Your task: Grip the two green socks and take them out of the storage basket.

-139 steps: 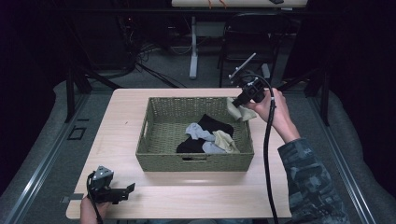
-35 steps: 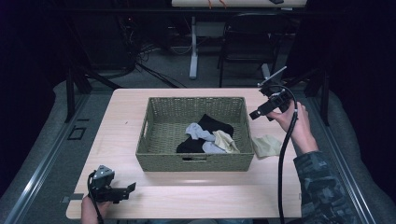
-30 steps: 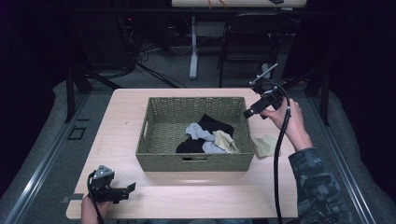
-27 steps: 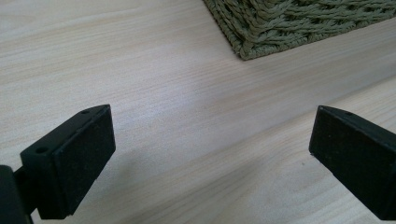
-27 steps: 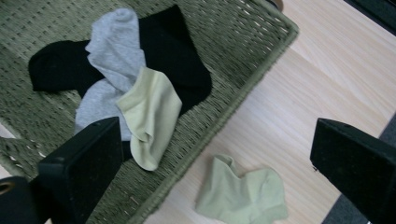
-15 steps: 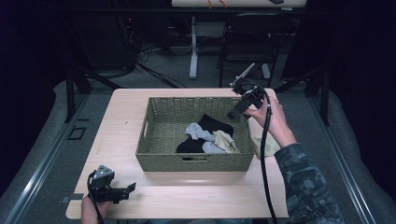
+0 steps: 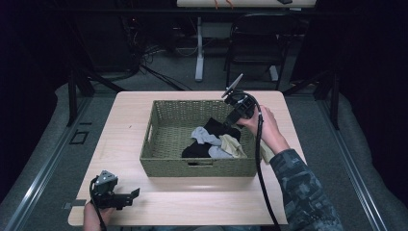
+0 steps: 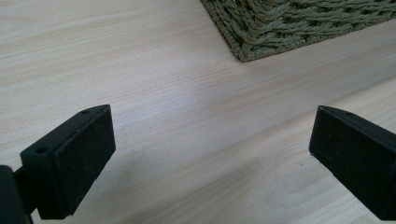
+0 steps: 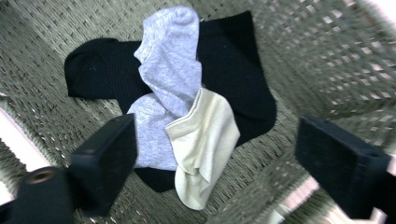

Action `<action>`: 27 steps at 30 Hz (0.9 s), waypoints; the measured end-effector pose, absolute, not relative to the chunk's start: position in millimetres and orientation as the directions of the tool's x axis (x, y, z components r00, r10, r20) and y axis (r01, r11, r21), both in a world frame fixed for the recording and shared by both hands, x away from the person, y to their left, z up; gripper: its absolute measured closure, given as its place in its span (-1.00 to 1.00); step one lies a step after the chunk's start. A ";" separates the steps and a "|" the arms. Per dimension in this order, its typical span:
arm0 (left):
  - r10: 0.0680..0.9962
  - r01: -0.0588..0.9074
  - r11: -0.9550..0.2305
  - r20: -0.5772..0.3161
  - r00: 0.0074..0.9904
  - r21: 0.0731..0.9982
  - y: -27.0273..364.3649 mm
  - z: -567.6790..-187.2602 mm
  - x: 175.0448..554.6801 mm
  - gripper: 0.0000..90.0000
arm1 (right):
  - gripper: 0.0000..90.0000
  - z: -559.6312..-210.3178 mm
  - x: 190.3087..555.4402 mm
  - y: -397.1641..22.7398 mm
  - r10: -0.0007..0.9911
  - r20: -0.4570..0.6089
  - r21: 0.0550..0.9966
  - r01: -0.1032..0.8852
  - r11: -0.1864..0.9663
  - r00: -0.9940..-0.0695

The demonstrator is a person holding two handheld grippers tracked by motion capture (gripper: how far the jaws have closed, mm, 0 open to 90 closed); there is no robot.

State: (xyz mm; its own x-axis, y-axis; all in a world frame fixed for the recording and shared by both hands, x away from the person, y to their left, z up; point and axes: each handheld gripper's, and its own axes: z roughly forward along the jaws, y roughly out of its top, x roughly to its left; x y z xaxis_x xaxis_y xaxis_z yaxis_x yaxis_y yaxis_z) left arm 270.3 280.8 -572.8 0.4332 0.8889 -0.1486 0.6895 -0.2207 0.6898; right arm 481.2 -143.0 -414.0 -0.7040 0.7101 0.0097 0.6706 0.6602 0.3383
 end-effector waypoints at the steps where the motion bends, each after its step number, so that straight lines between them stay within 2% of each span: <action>1: 0.889 0.689 -0.221 -0.148 0.434 0.690 280.8 -572.9 270.4 -0.99 | -0.62 -417.7 481.7 -141.8 0.712 0.010 0.329 0.675 0.661 -0.702; 2: 0.889 0.689 -0.221 -0.149 0.434 0.690 280.8 -572.9 270.3 -0.99 | -0.50 -421.4 482.3 -141.1 0.716 0.011 0.319 0.681 0.659 -0.698; 4: 0.889 0.689 -0.221 -0.148 0.433 0.690 280.8 -572.8 270.3 -0.99 | -0.50 -424.5 482.8 -140.8 0.715 0.016 0.313 0.683 0.661 -0.699; 5: 0.888 0.689 -0.221 -0.149 0.434 0.691 280.6 -572.8 270.2 -0.99 | -0.39 -434.8 484.4 -138.7 0.717 0.024 0.287 0.692 0.662 -0.696; 7: 0.888 0.688 -0.221 -0.149 0.435 0.691 280.6 -572.8 270.2 -0.99 | -0.35 -443.5 484.2 -135.9 0.721 0.028 0.272 0.699 0.661 -0.692; 11: 0.888 0.688 -0.225 -0.145 0.436 0.690 280.3 -572.7 270.1 -0.99 | -0.14 -457.5 484.1 -131.5 0.716 0.016 0.222 0.701 0.678 -0.698; 24: 0.887 0.689 -0.226 -0.147 0.438 0.689 280.6 -573.0 270.2 -0.99 | 0.26 -479.5 483.8 -134.1 0.747 0.009 0.181 0.736 0.653 -0.665; 25: 0.887 0.689 -0.225 -0.148 0.437 0.688 280.6 -573.1 270.2 -0.99 | 0.30 -482.5 484.3 -135.0 0.739 0.003 0.139 0.732 0.667 -0.674; 27: 0.887 0.690 -0.227 -0.147 0.438 0.687 280.5 -573.1 270.2 -0.99 | 0.30 -485.1 483.9 -135.9 0.739 0.001 0.131 0.732 0.668 -0.674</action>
